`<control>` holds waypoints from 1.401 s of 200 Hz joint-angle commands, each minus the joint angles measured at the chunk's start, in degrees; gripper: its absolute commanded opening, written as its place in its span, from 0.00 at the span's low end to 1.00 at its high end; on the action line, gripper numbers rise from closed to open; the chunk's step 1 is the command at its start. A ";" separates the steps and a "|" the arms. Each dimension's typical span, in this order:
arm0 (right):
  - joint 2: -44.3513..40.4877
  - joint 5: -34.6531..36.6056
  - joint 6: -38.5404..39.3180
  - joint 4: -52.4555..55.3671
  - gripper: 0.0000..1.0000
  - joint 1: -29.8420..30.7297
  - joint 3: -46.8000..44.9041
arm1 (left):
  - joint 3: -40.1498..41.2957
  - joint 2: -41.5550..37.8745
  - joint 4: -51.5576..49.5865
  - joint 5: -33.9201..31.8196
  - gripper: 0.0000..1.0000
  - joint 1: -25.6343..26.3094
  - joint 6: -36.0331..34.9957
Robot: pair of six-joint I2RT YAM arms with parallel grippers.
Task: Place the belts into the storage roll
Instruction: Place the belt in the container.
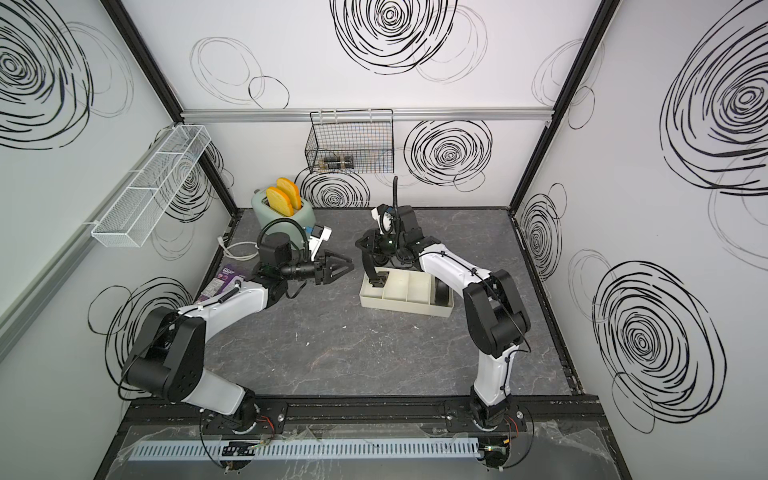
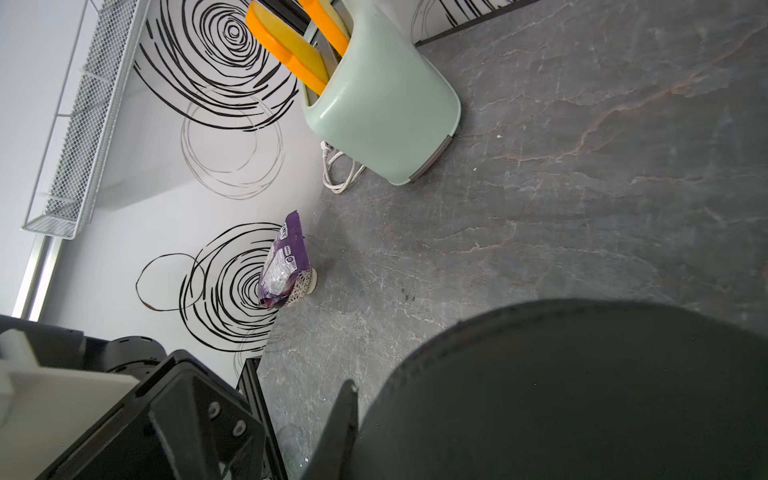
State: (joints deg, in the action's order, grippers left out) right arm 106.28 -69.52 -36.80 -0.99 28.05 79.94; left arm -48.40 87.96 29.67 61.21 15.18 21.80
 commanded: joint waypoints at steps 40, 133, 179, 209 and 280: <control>3.14 -0.07 7.50 -6.78 0.00 2.63 -1.87 | 1.55 -1.86 -0.28 -0.31 0.59 -0.94 -2.79; -7.58 3.62 29.38 -13.97 0.00 4.09 -20.33 | 2.63 -3.85 -1.67 -0.74 0.59 -0.82 -3.34; -7.24 -0.37 35.88 -14.69 0.00 6.11 -21.78 | 2.96 -4.38 -2.81 -1.57 0.59 -0.19 -3.92; -6.27 -2.10 36.98 -16.24 0.00 7.21 -21.67 | 3.05 -4.47 -3.48 -2.00 0.59 -0.10 -4.23; -3.80 -2.96 32.20 -24.41 0.00 7.20 -23.67 | 3.23 -3.66 -3.98 -4.68 0.59 0.51 -2.65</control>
State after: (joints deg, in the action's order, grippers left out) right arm 101.65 -71.70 -3.27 -18.79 35.24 57.87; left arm -45.60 84.84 25.19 57.89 15.11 19.31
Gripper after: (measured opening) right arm 0.160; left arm 0.590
